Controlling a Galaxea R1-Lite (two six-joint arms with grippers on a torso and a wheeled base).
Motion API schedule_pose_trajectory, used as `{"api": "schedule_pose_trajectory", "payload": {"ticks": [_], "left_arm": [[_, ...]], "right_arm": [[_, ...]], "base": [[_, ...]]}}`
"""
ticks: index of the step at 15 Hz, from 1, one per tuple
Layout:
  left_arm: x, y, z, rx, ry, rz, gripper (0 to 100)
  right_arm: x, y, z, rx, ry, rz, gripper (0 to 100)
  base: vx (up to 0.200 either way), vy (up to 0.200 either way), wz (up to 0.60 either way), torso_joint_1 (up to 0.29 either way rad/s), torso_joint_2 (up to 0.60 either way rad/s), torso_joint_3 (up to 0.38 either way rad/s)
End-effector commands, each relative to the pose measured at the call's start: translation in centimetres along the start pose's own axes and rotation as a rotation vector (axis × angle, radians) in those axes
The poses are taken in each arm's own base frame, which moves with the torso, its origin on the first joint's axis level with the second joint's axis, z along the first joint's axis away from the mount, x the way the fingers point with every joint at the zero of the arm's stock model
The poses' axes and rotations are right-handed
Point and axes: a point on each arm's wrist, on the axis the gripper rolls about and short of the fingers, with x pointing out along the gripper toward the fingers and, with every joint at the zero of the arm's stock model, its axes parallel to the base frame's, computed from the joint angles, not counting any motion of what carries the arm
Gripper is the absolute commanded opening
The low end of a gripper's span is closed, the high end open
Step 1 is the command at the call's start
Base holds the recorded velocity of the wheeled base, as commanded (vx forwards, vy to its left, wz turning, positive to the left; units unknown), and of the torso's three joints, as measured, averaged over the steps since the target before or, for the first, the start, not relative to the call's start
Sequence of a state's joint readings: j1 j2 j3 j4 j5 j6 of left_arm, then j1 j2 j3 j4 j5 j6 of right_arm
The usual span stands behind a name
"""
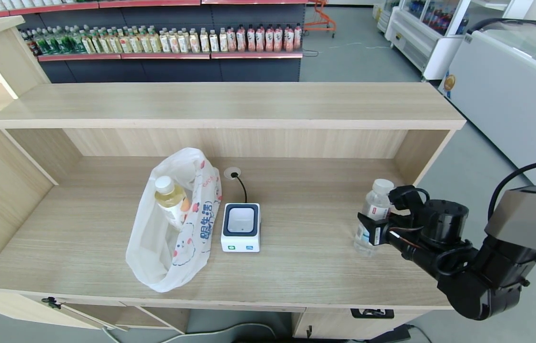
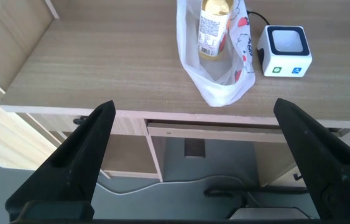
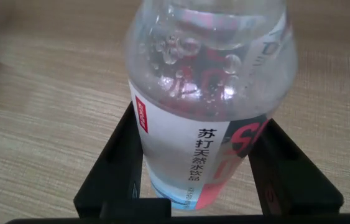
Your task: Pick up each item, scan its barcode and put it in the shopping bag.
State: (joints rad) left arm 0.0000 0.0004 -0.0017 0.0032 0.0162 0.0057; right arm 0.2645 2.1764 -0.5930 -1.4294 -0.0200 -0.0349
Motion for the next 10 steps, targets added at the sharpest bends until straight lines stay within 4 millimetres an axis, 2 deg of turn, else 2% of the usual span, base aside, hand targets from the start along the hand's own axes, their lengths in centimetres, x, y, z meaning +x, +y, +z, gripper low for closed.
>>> {"api": "schedule_pose_trajectory", "payload": {"ticks": [1,3,5,8,10], "left_arm": [[0.0,0.0,0.0,0.000,0.000,0.001,100],[0.0,0.0,0.0,0.000,0.001,0.001,100],[0.0,0.0,0.0,0.000,0.000,0.001,100],[0.0,0.0,0.0,0.000,0.000,0.001,100],[0.0,0.0,0.0,0.000,0.000,0.001,100]], "right_arm": [[-0.3,0.1,0.6,0.001,-0.019,0.003,0],[-0.7,0.1,0.6,0.001,-0.012,0.004,0],[-1.8,0.3,2.4,0.027,-0.075,0.111,0],[-6.3,0.7,7.4,0.114,-0.192,0.455,0],[-8.8,0.9,9.0,0.105,-0.204,0.579,0]], "base": [[0.000,0.000,0.00,0.000,0.00,0.000],[0.000,0.000,0.00,0.000,0.00,0.000],[0.000,0.000,0.00,0.000,0.00,0.000],[0.000,0.000,0.00,0.000,0.00,0.000],[0.000,0.000,0.00,0.000,0.00,0.000]]}}
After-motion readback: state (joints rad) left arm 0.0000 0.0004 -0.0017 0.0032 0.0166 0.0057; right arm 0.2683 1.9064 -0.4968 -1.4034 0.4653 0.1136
